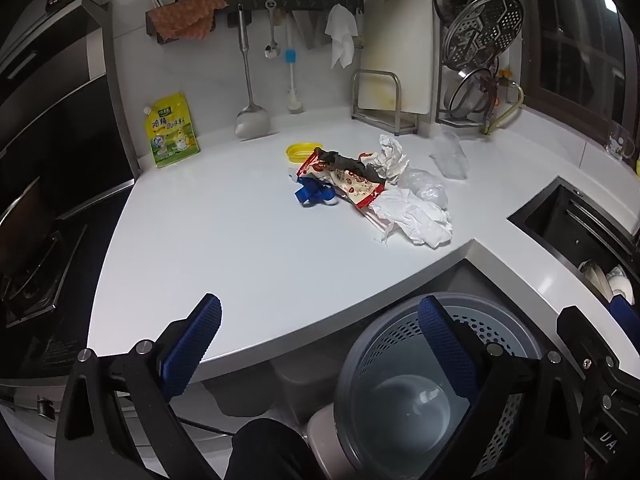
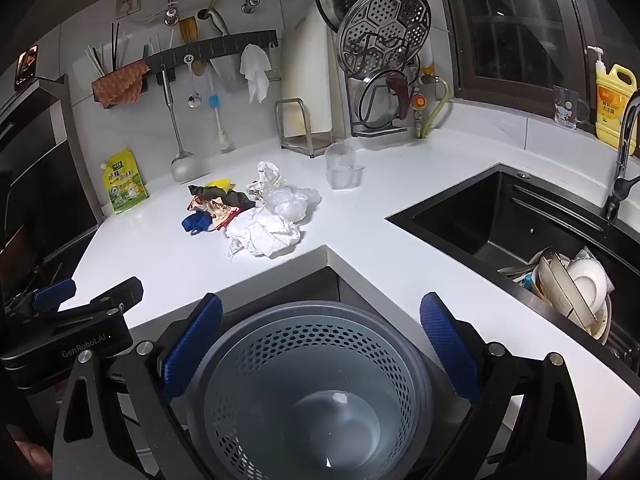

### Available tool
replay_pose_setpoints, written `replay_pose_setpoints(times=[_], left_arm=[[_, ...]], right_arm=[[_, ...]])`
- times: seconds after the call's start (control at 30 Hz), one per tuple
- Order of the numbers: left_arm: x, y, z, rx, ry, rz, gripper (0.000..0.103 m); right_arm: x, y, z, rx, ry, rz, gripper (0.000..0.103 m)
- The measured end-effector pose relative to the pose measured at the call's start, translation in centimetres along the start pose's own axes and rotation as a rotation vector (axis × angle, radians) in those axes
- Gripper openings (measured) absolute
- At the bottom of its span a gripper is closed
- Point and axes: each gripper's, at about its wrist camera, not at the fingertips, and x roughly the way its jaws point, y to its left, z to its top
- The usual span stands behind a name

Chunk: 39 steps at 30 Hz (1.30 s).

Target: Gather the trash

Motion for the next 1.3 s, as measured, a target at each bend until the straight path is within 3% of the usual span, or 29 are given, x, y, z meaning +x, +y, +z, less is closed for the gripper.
replay_pose_setpoints(times=[1.3], left_arm=[[-1.1,0.2,-0.3,-0.004,-0.02,-0.002,0.097]], right_arm=[[-2.4,0.0,0.8,-0.012,-0.022,-0.005,0.095]])
